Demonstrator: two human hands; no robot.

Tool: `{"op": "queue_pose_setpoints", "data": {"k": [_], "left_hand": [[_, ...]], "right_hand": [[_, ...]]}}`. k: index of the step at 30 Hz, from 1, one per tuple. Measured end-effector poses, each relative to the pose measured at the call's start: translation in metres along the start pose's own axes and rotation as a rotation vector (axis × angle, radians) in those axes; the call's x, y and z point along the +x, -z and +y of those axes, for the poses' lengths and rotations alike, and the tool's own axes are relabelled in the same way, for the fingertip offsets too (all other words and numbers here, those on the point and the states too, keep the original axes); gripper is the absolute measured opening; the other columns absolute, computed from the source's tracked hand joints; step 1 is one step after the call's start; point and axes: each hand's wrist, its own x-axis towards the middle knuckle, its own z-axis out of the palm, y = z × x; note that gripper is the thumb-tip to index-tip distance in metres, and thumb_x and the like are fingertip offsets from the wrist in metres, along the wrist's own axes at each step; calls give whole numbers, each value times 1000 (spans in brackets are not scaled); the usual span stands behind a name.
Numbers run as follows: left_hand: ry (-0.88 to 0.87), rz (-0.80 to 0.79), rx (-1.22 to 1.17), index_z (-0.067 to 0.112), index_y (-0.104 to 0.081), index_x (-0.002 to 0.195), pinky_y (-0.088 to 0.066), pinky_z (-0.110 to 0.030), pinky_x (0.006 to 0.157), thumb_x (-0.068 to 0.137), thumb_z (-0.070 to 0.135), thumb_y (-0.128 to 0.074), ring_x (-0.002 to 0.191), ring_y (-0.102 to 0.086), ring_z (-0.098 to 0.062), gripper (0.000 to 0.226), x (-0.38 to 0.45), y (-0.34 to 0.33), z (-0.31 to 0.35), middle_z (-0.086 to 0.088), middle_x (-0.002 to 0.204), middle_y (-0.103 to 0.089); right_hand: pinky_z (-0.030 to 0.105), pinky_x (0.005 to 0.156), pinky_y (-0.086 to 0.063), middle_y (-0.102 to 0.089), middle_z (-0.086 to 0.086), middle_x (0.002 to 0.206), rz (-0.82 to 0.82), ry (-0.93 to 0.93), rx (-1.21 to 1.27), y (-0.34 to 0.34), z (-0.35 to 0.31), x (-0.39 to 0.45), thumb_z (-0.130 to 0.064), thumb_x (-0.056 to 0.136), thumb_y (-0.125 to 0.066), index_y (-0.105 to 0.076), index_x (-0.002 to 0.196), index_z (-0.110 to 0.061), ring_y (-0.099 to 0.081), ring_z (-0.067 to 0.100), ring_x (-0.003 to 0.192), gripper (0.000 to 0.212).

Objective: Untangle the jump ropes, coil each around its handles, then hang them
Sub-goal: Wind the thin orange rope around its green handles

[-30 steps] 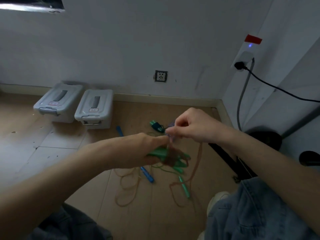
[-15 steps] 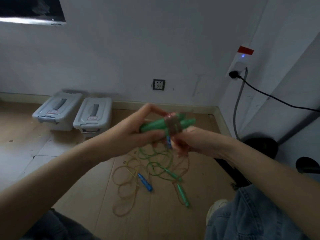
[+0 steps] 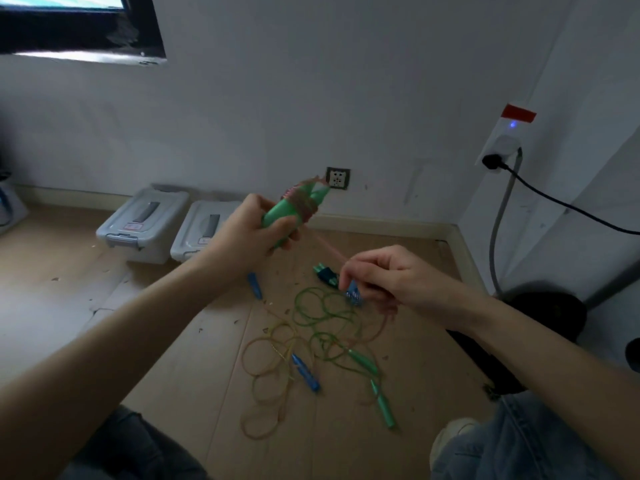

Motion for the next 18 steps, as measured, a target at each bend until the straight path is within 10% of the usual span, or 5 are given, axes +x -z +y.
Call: {"op": "queue_pose_setpoints", "data": {"k": [3, 8, 12, 18], "left_hand": [[-49, 40, 392, 17, -38, 85, -36, -11, 38, 90, 20, -54, 49, -49, 1, 17, 1, -6, -17, 10, 67, -47], [-107, -430, 760, 16, -31, 104, -46, -20, 57, 93, 19, -46, 67, -53, -10, 19, -20, -27, -33, 0, 88, -55], [-351, -796, 653, 20, -31, 108, -39, -15, 54, 92, 20, -49, 66, -50, -5, 23, -50, -49, -16, 6, 93, -54], [-481, -777, 347, 22, -41, 104, -46, -15, 55, 89, 24, -54, 67, -58, -3, 20, -51, -27, 19, 8, 83, -59]], "right_hand": [[19, 41, -27, -37, -6, 50, -205, -111, 187, 2, -3, -3, -30, 94, -42, -60, 79, -10, -28, 8, 42, 31], [18, 39, -22, -34, -7, 47, -180, -114, 320, 12, -10, -5, -26, 92, -46, -58, 72, -14, -25, 6, 39, 26], [17, 37, -21, -33, -7, 40, 17, -215, 166, 22, -8, -2, -26, 96, -42, -52, 65, -13, -24, 7, 34, 35], [16, 39, -29, -48, -9, 39, 178, -351, -382, 33, -2, -3, -43, 82, -64, -64, 52, -21, -36, 8, 36, 37]]}}
